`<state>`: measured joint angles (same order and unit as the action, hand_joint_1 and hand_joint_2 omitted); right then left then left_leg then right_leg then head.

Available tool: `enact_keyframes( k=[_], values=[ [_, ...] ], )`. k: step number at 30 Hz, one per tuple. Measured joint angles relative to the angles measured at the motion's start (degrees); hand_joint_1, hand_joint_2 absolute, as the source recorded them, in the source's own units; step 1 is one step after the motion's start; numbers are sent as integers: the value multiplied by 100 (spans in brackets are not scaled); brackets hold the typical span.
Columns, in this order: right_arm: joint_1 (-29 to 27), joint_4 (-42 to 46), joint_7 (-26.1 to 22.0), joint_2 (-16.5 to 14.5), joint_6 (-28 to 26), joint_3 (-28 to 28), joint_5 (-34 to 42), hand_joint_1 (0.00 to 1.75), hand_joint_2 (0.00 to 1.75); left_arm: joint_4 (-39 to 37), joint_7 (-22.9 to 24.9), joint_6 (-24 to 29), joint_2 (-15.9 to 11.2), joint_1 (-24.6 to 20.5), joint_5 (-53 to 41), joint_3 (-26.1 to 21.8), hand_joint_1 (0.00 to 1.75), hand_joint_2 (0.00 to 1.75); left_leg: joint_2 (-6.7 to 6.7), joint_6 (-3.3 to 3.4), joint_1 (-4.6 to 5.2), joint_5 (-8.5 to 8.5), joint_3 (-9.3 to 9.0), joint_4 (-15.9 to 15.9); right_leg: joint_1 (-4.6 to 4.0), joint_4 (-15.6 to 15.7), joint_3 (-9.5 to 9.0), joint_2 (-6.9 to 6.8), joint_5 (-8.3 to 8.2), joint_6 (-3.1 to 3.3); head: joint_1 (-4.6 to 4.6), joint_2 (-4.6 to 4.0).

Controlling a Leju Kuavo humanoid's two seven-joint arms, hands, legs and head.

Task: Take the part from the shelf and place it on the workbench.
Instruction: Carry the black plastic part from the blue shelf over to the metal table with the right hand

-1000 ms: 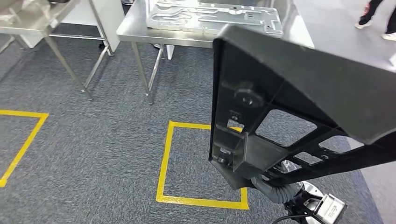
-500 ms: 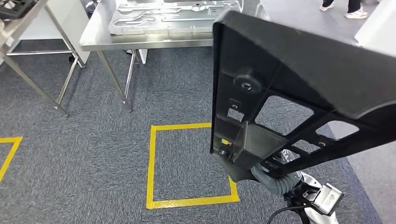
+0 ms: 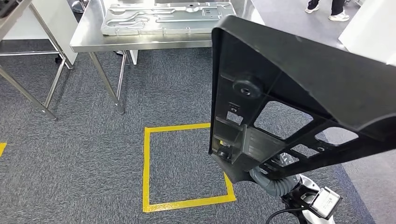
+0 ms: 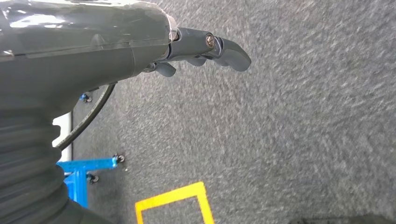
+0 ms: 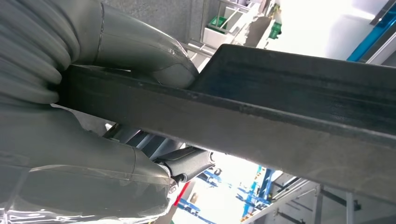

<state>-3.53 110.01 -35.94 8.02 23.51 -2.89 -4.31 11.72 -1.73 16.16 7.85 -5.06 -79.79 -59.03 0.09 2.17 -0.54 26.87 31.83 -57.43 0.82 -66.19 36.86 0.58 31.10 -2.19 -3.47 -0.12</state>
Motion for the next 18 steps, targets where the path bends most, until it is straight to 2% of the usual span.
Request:
enact_keyframes(
  k=[1,2,3,4,6,7,8,9,10,12,14,16,17,18],
  values=[
    [-11,-1,-8,-2,-13,-1,-9,175,175,0,1,-1,-1,-1,-1,10,0,175,3,10,3,6,0,-1,6,-391,204,-9,158,-16,0,0],
    [-25,-1,-12,-3,-26,-1,-28,175,175,0,4,-2,-1,0,-1,19,0,175,5,13,6,14,-4,-3,10,-685,365,-16,237,-27,0,0],
    [-36,-2,-15,-4,-37,-1,-56,175,175,0,8,-4,0,3,-1,24,0,175,7,13,7,24,-13,-4,11,-796,440,-23,210,-31,0,1],
    [-43,-2,-16,-4,-45,-1,-84,175,175,0,11,-7,1,5,-1,28,0,175,8,6,7,37,-29,-5,11,-667,395,-32,68,-25,0,1],
    [-41,-2,-17,-4,-58,-1,-135,175,175,0,14,-14,4,7,-1,38,0,175,7,-21,9,71,-78,-7,3,91,41,-65,-348,16,1,0],
    [-38,-1,-17,-6,-62,-2,-147,175,175,0,13,-15,6,6,-2,43,0,175,-3,-47,17,92,-86,-12,-13,462,-139,-85,-484,45,1,0],
    [-36,-1,-17,-8,-67,-3,-157,175,175,0,13,-16,7,4,-2,46,0,175,-11,-75,25,108,-89,-14,-31,705,-255,-102,-545,73,1,0],
    [-36,-1,-17,-9,-76,-3,-170,175,175,0,13,-16,7,2,-3,48,0,175,-19,-107,30,123,-86,-13,-51,811,-304,-113,-537,101,1,0],
    [-36,0,-16,-11,-90,-4,-190,175,175,0,13,-16,7,-1,-3,48,0,175,-26,-139,32,132,-84,-5,-67,821,-309,-112,-518,126,0,0],
    [-38,5,-13,-11,-120,-7,-239,175,175,0,14,-16,4,-6,-5,50,0,175,-26,-203,33,172,-103,-22,-48,856,-338,-126,-512,192,0,1],
    [-32,14,-13,-10,-137,-14,-271,175,175,0,14,-16,2,-7,-7,51,0,175,-28,-256,34,383,41,-377,-18,905,-393,-173,-503,266,0,1],
    [-27,16,-10,-8,-143,-22,-291,175,175,0,14,-16,2,0,-7,53,0,175,-26,-288,22,731,437,-1146,-28,912,-429,-235,-466,319,0,1],
    [-28,16,-9,-7,-145,-27,-299,175,175,0,13,-16,3,7,-8,53,0,175,-25,-299,18,840,638,-1498,-36,911,-445,-255,-447,330,0,1],
    [-29,15,-8,-7,-149,-33,-304,175,175,0,13,-16,3,15,-8,54,0,175,-24,-305,15,839,763,-1680,-43,909,-466,-266,-426,330,0,0]
  ],
)
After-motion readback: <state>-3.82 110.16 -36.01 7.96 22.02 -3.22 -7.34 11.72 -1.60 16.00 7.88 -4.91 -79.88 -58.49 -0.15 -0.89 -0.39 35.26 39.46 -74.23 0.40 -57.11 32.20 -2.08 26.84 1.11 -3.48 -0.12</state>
